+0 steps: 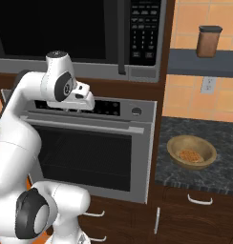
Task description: Open the microwave, place the bowl with waffle inside the microwave, then close the microwave door and turn it on.
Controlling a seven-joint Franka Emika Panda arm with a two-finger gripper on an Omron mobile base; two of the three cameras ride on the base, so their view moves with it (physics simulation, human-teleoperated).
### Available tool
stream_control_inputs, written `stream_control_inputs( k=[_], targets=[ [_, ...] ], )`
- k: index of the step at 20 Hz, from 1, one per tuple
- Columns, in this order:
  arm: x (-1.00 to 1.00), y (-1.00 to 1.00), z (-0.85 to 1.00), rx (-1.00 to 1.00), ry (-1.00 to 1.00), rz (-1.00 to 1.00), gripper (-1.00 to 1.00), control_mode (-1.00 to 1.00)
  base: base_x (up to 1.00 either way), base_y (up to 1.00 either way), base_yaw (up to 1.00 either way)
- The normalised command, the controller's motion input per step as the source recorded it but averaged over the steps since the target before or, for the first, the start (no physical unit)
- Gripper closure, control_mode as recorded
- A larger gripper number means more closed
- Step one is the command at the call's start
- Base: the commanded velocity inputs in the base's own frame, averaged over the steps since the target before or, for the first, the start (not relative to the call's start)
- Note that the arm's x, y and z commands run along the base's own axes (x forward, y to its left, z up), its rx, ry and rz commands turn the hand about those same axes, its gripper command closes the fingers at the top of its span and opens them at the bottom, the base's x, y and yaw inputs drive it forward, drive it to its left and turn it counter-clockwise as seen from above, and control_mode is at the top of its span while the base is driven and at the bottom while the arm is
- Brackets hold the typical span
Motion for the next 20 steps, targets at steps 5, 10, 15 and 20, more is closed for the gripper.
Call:
stream_control_inputs(
  k=[5,10,15,20],
  targets=[
    [-0.35,0.0,-0.13,0.0,0.0,0.0,-1.0,-1.0,0.0,0.0,0.0],
    [-0.43,0.0,-0.43,-0.04,0.0,0.0,-1.0,-1.0,0.0,0.0,0.0],
    [-0.38,0.0,-0.43,-0.02,0.0,0.0,-1.0,-1.0,0.0,0.0,0.0],
    [-0.18,0.0,-0.18,0.0,0.0,0.0,-1.0,1.0,-0.11,0.0,0.0]
  ],
)
